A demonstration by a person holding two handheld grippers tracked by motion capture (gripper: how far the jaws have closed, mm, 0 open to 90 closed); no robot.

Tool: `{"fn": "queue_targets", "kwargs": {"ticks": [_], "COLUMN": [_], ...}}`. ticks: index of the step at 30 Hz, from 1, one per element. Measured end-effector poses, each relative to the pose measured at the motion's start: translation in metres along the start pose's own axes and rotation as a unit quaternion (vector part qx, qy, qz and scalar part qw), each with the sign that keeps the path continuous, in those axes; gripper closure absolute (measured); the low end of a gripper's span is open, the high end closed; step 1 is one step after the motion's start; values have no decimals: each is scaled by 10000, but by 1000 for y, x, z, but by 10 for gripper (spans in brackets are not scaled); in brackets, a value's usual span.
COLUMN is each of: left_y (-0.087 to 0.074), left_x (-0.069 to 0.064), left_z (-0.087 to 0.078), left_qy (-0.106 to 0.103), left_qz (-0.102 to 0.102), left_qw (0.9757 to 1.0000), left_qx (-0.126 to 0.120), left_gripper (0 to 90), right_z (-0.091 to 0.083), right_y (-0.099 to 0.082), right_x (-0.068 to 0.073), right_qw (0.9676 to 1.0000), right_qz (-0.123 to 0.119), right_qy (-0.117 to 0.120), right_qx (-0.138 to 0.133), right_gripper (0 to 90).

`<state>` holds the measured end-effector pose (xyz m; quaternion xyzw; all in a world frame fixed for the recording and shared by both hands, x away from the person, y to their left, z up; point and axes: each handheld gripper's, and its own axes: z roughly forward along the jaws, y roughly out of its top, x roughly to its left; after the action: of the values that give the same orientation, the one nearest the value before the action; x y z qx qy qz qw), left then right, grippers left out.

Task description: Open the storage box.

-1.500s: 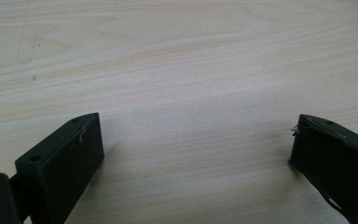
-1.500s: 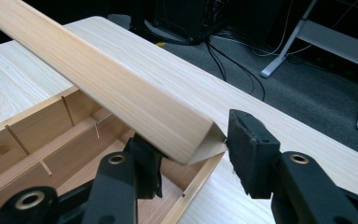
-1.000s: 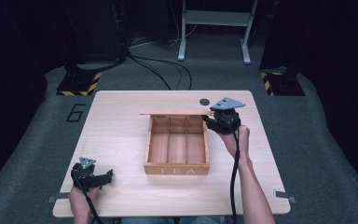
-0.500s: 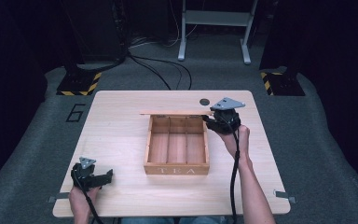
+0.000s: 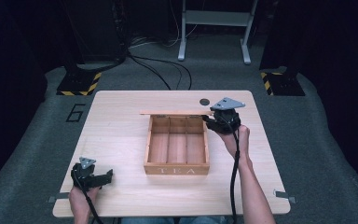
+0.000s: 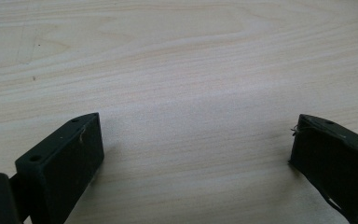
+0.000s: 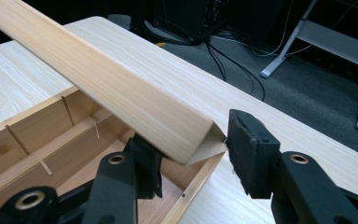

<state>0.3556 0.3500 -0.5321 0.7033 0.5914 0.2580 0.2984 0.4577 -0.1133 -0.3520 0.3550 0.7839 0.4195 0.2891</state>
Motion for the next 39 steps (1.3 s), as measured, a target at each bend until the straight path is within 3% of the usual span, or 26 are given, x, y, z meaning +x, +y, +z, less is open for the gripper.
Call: {"fn": "queue_targets", "kwargs": {"ticks": [24, 32, 33, 37, 39], "left_y": [0, 0, 0, 0, 0], "left_x": [0, 0, 0, 0, 0], "left_z": [0, 0, 0, 0, 0], "left_qy": [-2, -5, -2, -3, -9], "left_qz": [-5, -4, -1, 1, -10], "left_qw": [10000, 10000, 10000, 10000, 10000], "left_qx": [1, -1, 1, 1, -4], "left_gripper": [23, 24, 24, 24, 25], "right_z": [-2, -4, -4, -5, -5], "right_y": [-7, -15, -16, -18, -21], "right_x": [5, 11, 10, 13, 13], "right_qw": [10000, 9999, 10000, 9996, 9996], "right_qz": [-53, 131, 52, 278, 259], "right_qy": [-25, -22, 1, 36, 44], "right_qx": [-6, -39, -41, -38, -48], "right_gripper": [560, 531, 526, 508, 501]}}
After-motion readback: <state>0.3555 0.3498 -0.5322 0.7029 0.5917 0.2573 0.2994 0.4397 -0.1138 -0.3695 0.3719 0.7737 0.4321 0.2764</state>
